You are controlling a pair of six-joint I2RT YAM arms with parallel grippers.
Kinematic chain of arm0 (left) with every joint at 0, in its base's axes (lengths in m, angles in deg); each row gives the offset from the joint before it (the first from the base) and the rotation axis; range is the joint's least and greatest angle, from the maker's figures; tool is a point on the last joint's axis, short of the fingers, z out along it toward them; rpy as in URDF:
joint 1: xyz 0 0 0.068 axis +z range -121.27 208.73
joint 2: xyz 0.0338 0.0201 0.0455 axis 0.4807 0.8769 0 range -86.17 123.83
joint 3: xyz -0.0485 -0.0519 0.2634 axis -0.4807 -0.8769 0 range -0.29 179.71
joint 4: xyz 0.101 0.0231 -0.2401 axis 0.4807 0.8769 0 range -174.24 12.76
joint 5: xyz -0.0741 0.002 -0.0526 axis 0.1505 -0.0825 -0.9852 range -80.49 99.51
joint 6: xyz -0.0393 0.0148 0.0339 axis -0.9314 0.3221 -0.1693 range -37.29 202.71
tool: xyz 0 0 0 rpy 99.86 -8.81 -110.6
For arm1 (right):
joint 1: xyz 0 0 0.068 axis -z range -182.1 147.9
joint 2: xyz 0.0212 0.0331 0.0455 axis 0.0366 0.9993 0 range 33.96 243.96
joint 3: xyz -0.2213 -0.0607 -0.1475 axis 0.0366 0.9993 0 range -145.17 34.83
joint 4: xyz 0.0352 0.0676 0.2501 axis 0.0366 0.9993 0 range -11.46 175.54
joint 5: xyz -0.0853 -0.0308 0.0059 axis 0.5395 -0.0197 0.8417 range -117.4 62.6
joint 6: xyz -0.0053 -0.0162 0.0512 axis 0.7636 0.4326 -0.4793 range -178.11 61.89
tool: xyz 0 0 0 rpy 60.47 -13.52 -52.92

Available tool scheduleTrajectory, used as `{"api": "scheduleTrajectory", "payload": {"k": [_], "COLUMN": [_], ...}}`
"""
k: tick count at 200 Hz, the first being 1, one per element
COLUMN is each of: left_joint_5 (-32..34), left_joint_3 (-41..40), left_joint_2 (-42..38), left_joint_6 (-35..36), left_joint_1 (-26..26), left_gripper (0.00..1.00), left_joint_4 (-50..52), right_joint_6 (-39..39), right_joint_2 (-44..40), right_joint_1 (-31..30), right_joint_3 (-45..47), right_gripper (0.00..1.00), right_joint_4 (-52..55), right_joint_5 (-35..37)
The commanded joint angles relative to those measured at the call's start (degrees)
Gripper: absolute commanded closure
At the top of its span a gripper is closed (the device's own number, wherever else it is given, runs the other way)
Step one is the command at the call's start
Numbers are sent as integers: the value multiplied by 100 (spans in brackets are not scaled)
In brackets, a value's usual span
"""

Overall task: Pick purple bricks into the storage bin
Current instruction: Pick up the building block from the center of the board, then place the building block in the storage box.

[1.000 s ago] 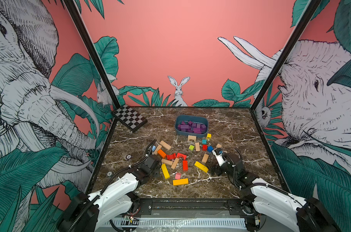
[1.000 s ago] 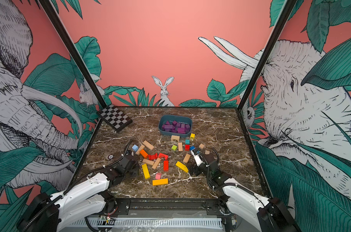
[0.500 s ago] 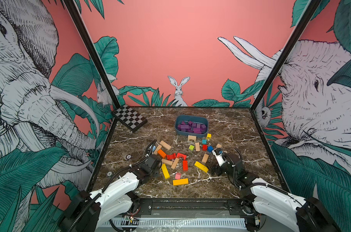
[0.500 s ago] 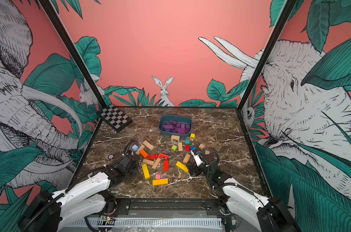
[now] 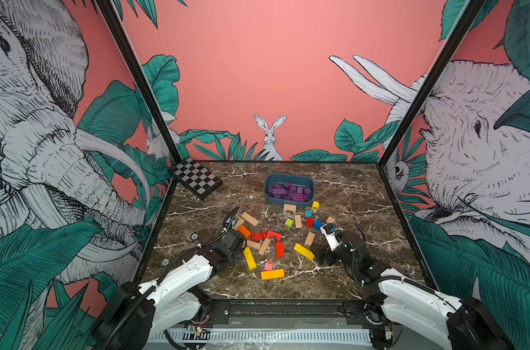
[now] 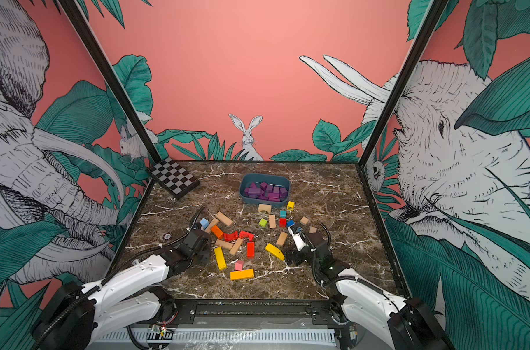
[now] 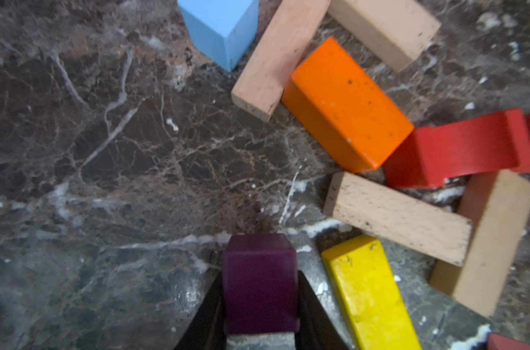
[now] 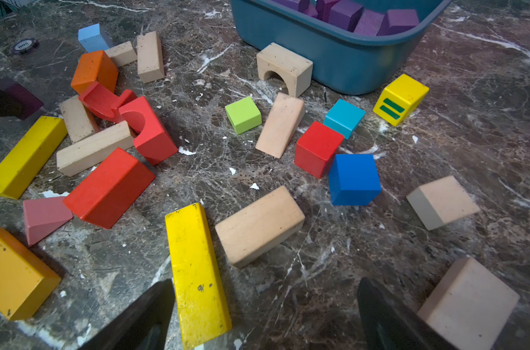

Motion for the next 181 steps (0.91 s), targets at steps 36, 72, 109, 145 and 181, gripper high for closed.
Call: {"api": "scheduleTrajectory", "payload": {"k": [36, 72, 109, 145, 181], "left_joint_5": [368, 183, -627, -1217, -1586], "left_joint_3": [1310, 2620, 4152, 5364, 6471], "left_joint_2": [5, 940, 2256, 3379, 4464], "left_joint_6": [1244, 2164, 2530, 2702, 2852], "left_joint_1": [-15, -15, -14, -142, -430], "left_gripper": [77, 77, 77, 78, 78], "left_joint_4": [500, 396, 130, 50, 106], "right_joint_6": [43, 33, -36, -541, -698], "right_joint_2": [10, 1, -75, -275, -835], "right_joint_1": [12, 14, 16, 472, 706], "right_joint_3": [-56, -44, -31, 33, 263], "right_gripper": [4, 4, 4, 4, 4], "right_joint_4": [-216, -219, -160, -60, -43], "right_joint_5": [-44, -23, 178, 556, 451]}}
